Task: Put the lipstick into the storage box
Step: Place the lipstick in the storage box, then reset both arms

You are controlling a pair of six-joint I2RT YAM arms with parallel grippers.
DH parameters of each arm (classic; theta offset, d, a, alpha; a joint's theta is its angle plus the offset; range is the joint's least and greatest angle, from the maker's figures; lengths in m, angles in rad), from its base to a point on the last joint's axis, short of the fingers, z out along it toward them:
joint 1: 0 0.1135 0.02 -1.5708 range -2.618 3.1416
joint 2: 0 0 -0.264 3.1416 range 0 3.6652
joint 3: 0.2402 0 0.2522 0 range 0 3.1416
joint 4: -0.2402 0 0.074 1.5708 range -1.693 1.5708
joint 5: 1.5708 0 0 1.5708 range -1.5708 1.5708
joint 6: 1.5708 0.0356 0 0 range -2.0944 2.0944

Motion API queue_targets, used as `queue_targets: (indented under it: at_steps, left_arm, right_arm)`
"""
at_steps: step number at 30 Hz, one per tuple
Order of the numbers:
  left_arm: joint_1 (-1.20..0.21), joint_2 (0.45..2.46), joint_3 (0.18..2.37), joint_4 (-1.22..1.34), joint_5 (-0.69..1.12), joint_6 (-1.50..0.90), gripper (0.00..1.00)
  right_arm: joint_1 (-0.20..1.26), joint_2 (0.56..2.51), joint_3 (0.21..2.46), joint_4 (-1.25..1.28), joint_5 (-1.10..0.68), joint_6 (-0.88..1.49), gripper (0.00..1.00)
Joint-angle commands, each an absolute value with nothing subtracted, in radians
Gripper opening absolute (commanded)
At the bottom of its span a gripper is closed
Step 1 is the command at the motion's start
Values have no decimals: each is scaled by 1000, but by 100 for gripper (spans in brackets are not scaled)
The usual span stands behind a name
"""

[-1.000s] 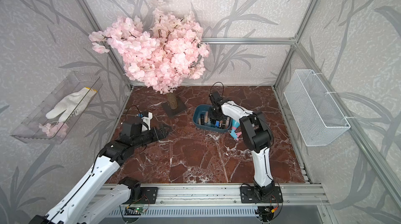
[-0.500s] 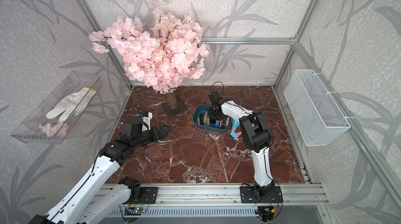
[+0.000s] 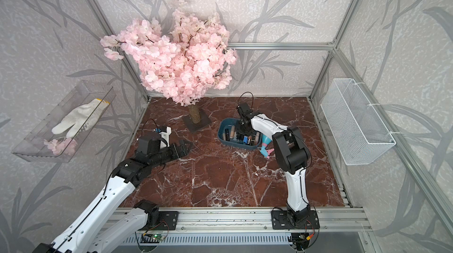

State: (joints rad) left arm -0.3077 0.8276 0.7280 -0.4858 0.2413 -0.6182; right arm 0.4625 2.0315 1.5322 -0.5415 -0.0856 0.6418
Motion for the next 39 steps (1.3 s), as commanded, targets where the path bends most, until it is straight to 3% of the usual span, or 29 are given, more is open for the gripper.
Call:
queue_targets:
  at_steps: [1,9,20,25,30,31,32,33,39]
  left_arm:
    - [-308,809,726,-491,209,-590,100]
    - [-308,770,705,-486,161,-616,100]
    - [-308,669,619,-423,78,-712,100]
    - [-308,622,590,-428,-25,-764,100]
    - [-310,598,588,-443,-92,-685,100]
    - [-309,594,590,-445,-108,-664,100]
    - [-310,589,590,-448,-124,-644,100]
    - [-308,587,587,-449,-138,-628,100]
    - [-308,539,556,-443,-269,-569,100]
  right_arm:
    - [462,1944,1502,-493,-106,645,32]
    - [462,1854,1405,-383,-215,609,33]
    - [461,1610,1154,-112,-359,475,45]
    - [460,1448,965,80,-367,327,61]
    - [456,1314,762,297,-322,218,67]
    - [453,1289,712,355,-306,201,73]
    - [451,1266,663,417,-284,185,92]
    - [450,1247,622,471,-259,174,99]
    - [382,1137,475,549,-127,164,99]
